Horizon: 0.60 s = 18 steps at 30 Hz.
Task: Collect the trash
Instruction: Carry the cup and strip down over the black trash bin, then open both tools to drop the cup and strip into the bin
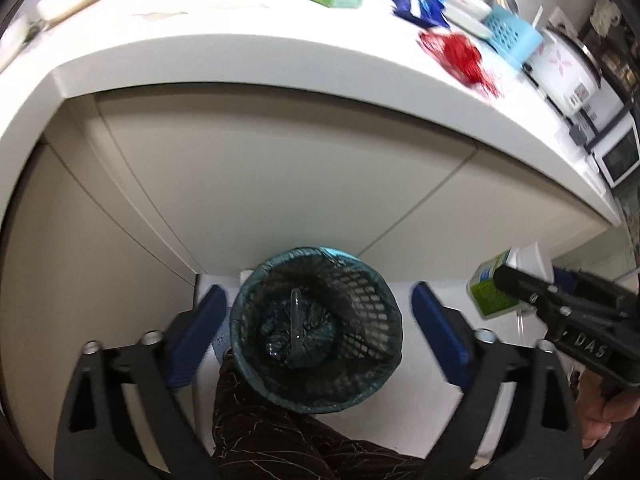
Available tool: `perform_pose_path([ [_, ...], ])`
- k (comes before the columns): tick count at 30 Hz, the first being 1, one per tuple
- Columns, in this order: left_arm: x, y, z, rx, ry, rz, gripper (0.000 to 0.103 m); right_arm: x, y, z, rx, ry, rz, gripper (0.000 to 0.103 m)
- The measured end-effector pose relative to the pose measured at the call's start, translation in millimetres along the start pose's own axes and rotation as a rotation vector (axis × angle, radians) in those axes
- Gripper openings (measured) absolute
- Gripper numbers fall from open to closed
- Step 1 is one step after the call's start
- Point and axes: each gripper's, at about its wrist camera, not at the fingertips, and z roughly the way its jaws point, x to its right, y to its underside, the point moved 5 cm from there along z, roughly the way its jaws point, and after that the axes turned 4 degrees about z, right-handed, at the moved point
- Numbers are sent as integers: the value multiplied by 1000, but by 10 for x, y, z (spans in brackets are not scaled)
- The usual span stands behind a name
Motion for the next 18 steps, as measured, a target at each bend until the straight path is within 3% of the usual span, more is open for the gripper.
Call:
perform_pose_path([
  [18,-485,109,-88,-50,-68,-48,97,-548,-35,226,-35,-61,-128,47],
])
